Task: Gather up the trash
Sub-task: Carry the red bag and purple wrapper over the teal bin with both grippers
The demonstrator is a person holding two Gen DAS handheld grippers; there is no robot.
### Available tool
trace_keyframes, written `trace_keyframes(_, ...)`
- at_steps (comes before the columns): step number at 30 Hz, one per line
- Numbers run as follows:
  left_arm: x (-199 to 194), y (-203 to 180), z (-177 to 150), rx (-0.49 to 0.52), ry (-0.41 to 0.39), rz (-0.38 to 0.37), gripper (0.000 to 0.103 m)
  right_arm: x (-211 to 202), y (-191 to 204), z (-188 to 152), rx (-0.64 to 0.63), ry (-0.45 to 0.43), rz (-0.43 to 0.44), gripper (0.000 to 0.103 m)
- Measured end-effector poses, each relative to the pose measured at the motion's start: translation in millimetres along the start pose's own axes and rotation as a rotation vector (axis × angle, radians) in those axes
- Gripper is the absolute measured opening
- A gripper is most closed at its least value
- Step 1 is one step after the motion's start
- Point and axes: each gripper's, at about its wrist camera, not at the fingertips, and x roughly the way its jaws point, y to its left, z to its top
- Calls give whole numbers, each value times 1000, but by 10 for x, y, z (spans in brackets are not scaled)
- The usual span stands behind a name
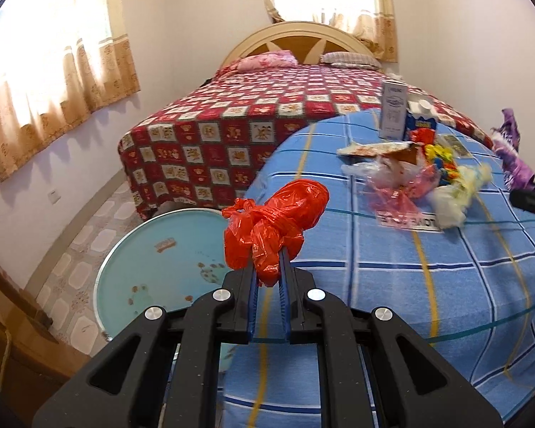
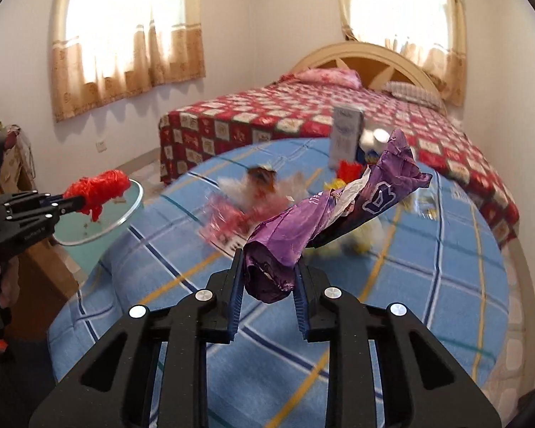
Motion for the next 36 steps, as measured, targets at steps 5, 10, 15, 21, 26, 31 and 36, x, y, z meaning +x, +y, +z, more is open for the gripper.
trace_keyframes(5,19,230,-26,-25,16,60,10,110,203,166,-63,-22,59,26)
trace_keyframes(10,38,428,-77,-48,36,111,10,321,435,297,-114,-20,136,26)
trace_keyframes(15,62,612,-120,-66,56,157,10,541,718,409,-177,-8,207,26)
trace_keyframes(21,108,844,-184,-88,83,202,10,779,1007,519,-226,12,259,26)
trace_keyframes(26,152,998,-240,-106,105,234,10,980,1271,600,-272,27,291,26)
trace_keyframes(31,189,1116,-271,-115,124,267,10,1129,1484,653,-315,42,324,26)
trace_keyframes(36,215,1240,-300,-131,138,293,10,1280,1669,702,-339,58,357,26)
